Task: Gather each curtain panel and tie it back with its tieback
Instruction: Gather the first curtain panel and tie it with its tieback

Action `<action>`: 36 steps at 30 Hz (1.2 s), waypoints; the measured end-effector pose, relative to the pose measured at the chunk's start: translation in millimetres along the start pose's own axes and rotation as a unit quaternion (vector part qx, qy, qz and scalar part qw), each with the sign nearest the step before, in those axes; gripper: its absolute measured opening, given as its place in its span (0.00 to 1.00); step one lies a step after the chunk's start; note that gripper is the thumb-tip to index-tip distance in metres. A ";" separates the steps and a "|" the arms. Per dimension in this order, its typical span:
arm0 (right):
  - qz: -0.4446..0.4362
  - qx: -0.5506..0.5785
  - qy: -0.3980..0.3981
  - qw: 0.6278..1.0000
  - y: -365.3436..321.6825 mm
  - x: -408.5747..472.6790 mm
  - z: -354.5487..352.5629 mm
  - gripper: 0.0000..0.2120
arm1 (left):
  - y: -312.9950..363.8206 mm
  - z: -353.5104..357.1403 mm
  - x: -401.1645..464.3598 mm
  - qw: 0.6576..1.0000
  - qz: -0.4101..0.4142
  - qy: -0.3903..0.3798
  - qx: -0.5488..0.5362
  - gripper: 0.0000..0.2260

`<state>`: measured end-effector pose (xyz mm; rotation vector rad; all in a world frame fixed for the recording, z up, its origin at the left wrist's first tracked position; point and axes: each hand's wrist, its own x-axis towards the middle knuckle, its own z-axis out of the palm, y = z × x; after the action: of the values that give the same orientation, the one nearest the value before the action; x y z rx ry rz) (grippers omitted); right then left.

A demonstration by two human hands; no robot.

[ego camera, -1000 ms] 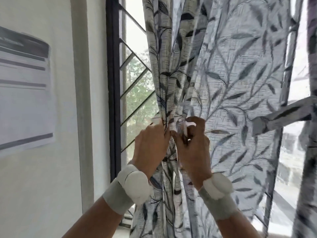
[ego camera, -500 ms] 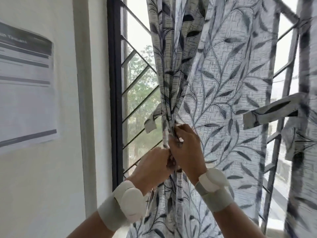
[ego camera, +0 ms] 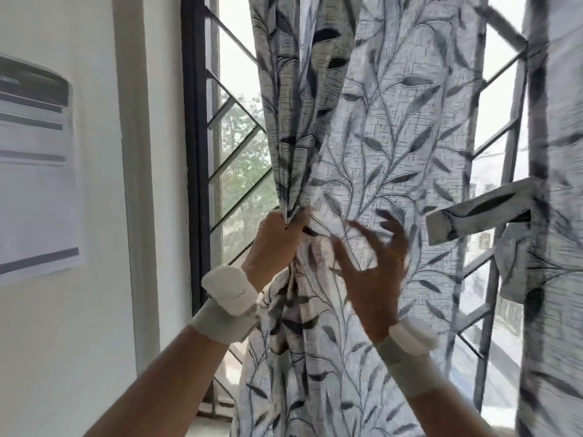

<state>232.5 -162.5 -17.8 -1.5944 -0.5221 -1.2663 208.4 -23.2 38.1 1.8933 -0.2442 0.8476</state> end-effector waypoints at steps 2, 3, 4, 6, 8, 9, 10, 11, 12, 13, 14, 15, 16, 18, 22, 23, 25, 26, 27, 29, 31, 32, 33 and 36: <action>0.129 0.041 0.024 0.991 0.2 21.3 -5.5 0.43 | -1.2 3.1 -0.7 0.999 -0.013 -0.025 -0.045 0.15; 0.185 0.068 -0.019 0.980 0.3 30.5 -2.1 0.49 | -3.2 6.4 0.6 0.998 -0.018 -0.039 -0.054 0.16; 0.220 0.103 -0.062 0.968 0.5 37.7 0.9 0.51 | -2.9 9.2 0.6 0.997 -0.020 -0.048 -0.059 0.17; 0.212 0.182 -0.088 0.956 -2.7 46.4 7.7 0.36 | -1.0 12.1 -0.1 0.998 -0.031 -0.043 -0.044 0.22; 0.140 0.181 -0.025 0.973 -8.1 45.0 11.1 0.11 | -0.5 11.5 0.5 0.998 -0.039 -0.030 -0.026 0.24; 0.107 0.142 0.020 0.984 -9.0 41.3 9.5 0.05 | -0.6 11.8 0.4 0.999 -0.034 -0.029 -0.016 0.21; 0.077 0.087 0.066 0.991 -7.9 37.8 9.0 0.05 | 1.0 11.9 -0.9 0.999 -0.017 -0.031 -0.004 0.16; 0.040 0.032 0.096 0.994 -8.9 32.3 7.9 0.06 | 1.4 12.4 -2.4 1.000 0.004 -0.029 0.010 0.14; -0.002 -0.015 0.103 0.995 -11.1 26.0 8.1 0.05 | 1.3 14.0 -4.8 0.999 0.026 -0.020 0.032 0.14; -0.033 -0.049 0.083 0.995 -13.5 18.9 8.5 0.04 | -0.8 15.8 -6.6 0.997 0.046 -0.013 0.062 0.16; -0.051 -0.068 0.044 0.995 -15.3 12.1 10.1 0.03 | -2.4 17.3 -10.1 0.993 0.065 -0.011 0.094 0.17; -0.062 -0.074 0.001 0.995 -17.9 6.0 11.6 0.05 | -4.3 18.3 -13.7 0.988 0.083 -0.016 0.126 0.17; -0.074 -0.074 -0.034 0.994 -17.3 0.3 13.8 0.08 | -7.5 19.2 -16.9 0.983 0.094 -0.028 0.157 0.15; -0.085 -0.081 -0.069 0.991 -13.2 -5.2 15.2 0.13 | -11.8 18.9 -23.0 0.969 0.110 -0.056 0.215 0.10; -0.054 -0.118 -0.104 0.986 -11.8 -1.9 13.2 0.08 | -26.7 21.5 -42.1 0.948 0.127 -0.086 0.279 0.07; -0.046 -0.110 -0.115 0.986 -13.5 -2.0 13.4 0.10 | -31.2 22.7 -46.1 0.946 0.135 -0.084 0.282 0.08; -0.025 -0.103 -0.148 0.983 -19.4 -3.2 12.4 0.19 | -36.2 24.7 -52.9 0.942 0.143 -0.087 0.289 0.09; -0.025 -0.115 -0.160 0.980 -21.2 -3.0 13.1 0.20 | -37.1 24.3 -54.3 0.938 0.147 -0.092 0.300 0.08; -0.029 -0.135 -0.166 0.976 -20.3 -2.4 13.5 0.19 | -38.8 23.7 -54.6 0.935 0.152 -0.100 0.306 0.08; -0.031 -0.151 -0.174 0.973 -15.4 -0.4 14.1 0.15 | -41.3 17.4 -55.8 0.933 0.159 -0.136 0.291 0.09; -0.027 -0.148 -0.178 0.972 -9.1 1.1 13.4 0.12 | -40.6 5.8 -55.6 0.948 0.153 -0.142 0.241 0.15; -0.023 -0.143 -0.176 0.974 -6.3 0.9 12.8 0.12 | -37.2 0.1 -52.6 0.962 0.144 -0.121 0.199 0.18; -0.023 -0.137 -0.172 0.975 -5.3 -0.7 11.8 0.12 | -31.4 -4.6 -47.7 0.973 0.137 -0.102 0.153 0.21; -0.061 -0.107 -0.159 0.980 -8.3 -11.5 14.6 0.09 | -1.9 -5.2 -21.8 0.986 0.074 -0.145 0.045 0.27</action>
<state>228.7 -143.5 -24.1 -1.9897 -0.7108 -1.1924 191.0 -22.0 23.9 2.1028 -0.5382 0.6872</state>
